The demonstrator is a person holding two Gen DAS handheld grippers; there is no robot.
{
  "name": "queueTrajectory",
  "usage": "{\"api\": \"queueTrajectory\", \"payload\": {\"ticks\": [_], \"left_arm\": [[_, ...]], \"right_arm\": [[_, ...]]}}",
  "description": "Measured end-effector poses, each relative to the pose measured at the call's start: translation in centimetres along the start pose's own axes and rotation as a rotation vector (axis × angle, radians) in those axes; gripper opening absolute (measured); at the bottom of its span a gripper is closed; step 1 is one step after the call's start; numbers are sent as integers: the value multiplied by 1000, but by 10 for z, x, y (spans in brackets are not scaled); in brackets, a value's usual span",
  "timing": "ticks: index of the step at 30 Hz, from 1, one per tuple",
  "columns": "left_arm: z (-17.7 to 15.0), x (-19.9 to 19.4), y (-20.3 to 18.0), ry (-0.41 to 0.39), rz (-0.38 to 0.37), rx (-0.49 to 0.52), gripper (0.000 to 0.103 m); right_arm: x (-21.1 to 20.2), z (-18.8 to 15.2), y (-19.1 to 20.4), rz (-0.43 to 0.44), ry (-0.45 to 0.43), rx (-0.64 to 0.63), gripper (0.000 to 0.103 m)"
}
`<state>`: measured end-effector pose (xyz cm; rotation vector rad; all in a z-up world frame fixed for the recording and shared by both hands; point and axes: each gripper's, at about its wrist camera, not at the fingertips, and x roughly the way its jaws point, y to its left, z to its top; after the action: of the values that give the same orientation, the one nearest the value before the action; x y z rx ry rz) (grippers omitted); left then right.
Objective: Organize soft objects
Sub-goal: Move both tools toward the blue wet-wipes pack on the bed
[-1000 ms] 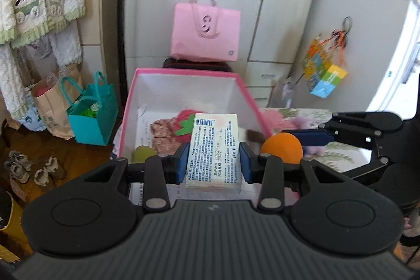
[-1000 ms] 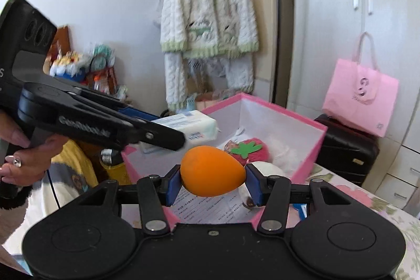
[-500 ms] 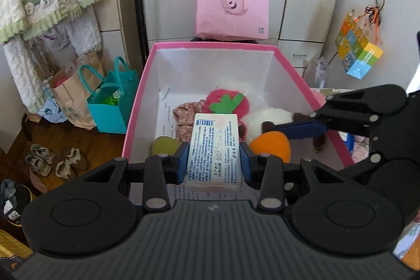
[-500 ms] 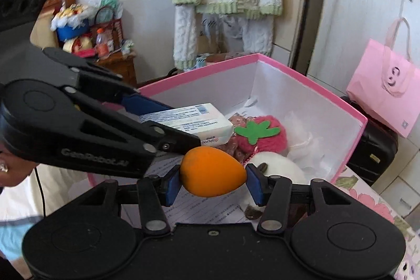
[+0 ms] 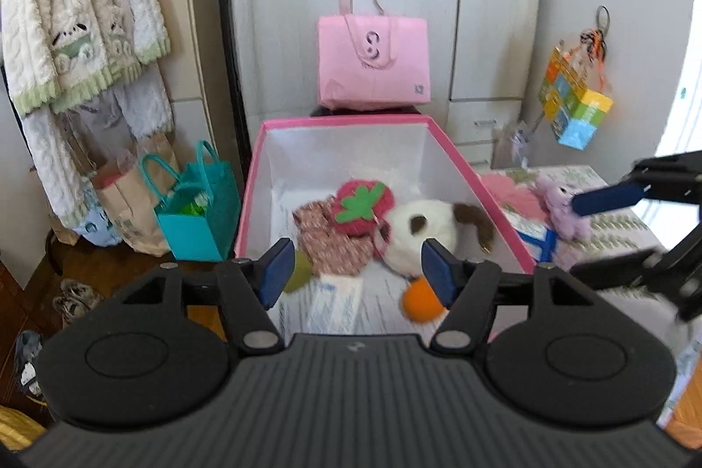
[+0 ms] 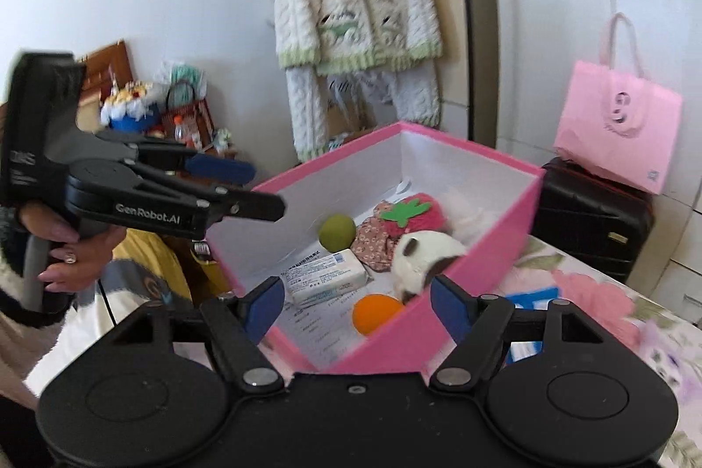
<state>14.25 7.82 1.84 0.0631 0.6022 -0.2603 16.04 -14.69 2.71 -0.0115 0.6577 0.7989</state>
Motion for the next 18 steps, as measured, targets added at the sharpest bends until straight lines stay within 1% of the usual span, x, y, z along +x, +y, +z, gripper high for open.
{"api": "queueTrajectory", "payload": {"ticks": [4, 9, 11, 12, 18], "left_arm": [[0, -17, -1, 55, -94, -27, 69], [-2, -36, -15, 115, -207, -34, 70], [-4, -43, -25, 127, -231, -22, 70], [-5, -46, -32, 130, -241, -11, 70], [-8, -64, -74, 132, -292, 82, 74]], "right_arm": [[-42, -14, -1, -35, -16, 26, 78], [-82, -40, -6, -124, -4, 76, 78], [-104, -56, -6, -170, -17, 80, 78], [-104, -56, -6, -170, -17, 80, 78], [-140, -78, -1, -221, -31, 28, 80]]}}
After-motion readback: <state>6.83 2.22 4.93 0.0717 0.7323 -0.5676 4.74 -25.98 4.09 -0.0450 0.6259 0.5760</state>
